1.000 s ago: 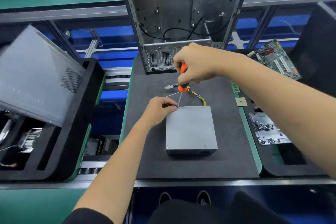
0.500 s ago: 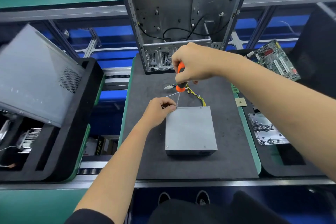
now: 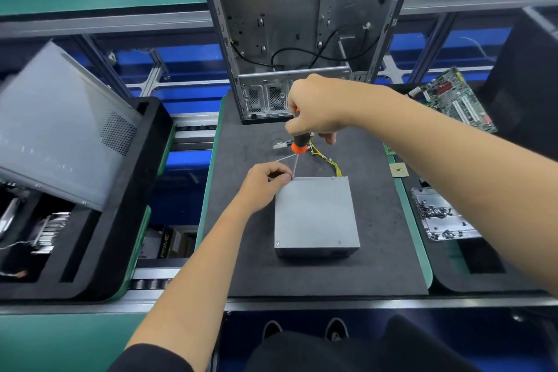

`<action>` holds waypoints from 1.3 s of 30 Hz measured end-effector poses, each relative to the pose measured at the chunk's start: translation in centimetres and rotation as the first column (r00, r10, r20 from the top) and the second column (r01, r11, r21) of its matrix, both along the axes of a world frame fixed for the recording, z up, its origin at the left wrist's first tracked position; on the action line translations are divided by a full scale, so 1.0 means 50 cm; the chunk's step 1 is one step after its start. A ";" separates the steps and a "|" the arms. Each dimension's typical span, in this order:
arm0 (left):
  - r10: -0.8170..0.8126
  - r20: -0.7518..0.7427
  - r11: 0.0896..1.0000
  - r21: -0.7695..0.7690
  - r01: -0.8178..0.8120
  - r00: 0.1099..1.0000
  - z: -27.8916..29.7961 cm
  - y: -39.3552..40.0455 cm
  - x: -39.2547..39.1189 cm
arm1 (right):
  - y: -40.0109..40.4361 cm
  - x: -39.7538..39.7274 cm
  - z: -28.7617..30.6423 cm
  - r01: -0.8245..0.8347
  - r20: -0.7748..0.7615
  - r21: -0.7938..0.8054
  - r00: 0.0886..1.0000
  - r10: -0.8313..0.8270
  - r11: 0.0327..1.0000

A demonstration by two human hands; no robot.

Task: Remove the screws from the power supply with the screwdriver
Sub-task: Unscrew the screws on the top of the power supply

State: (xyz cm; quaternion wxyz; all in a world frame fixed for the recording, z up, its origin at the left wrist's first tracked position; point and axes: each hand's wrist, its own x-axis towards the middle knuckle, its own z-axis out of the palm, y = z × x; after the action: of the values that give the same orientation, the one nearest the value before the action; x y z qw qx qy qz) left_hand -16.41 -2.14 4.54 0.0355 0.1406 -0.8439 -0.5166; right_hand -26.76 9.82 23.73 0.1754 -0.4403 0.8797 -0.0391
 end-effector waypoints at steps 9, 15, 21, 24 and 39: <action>0.029 0.024 0.995 0.091 -0.031 0.999 0.001 -0.001 0.015 | -0.003 -0.008 0.011 -0.098 0.033 0.068 0.995 0.096 0.993; 0.020 -0.020 0.998 0.054 -0.019 1.000 0.000 0.002 0.012 | 0.007 -0.032 0.013 -0.254 -0.005 0.075 0.967 0.255 0.964; -0.021 -0.015 1.000 -0.004 0.021 1.000 0.001 -0.002 0.005 | -0.001 -0.017 0.026 -0.341 -0.010 0.042 0.940 0.341 0.939; -0.014 -0.045 0.999 -0.047 0.012 0.999 0.003 -0.001 0.003 | -0.007 -0.012 0.025 -0.350 -0.032 0.038 0.936 0.351 0.936; 0.028 -0.043 1.000 -0.011 -0.029 0.999 -0.002 -0.008 0.010 | -0.020 -0.025 -0.011 -0.038 -0.007 -0.120 0.999 0.037 0.992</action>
State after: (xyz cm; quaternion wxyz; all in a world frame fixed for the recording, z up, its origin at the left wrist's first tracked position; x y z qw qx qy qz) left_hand -15.89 -2.54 4.41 0.0618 0.1412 -0.8439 -0.5138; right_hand -28.00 8.85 23.19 0.1473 -0.4666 0.8677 -0.0878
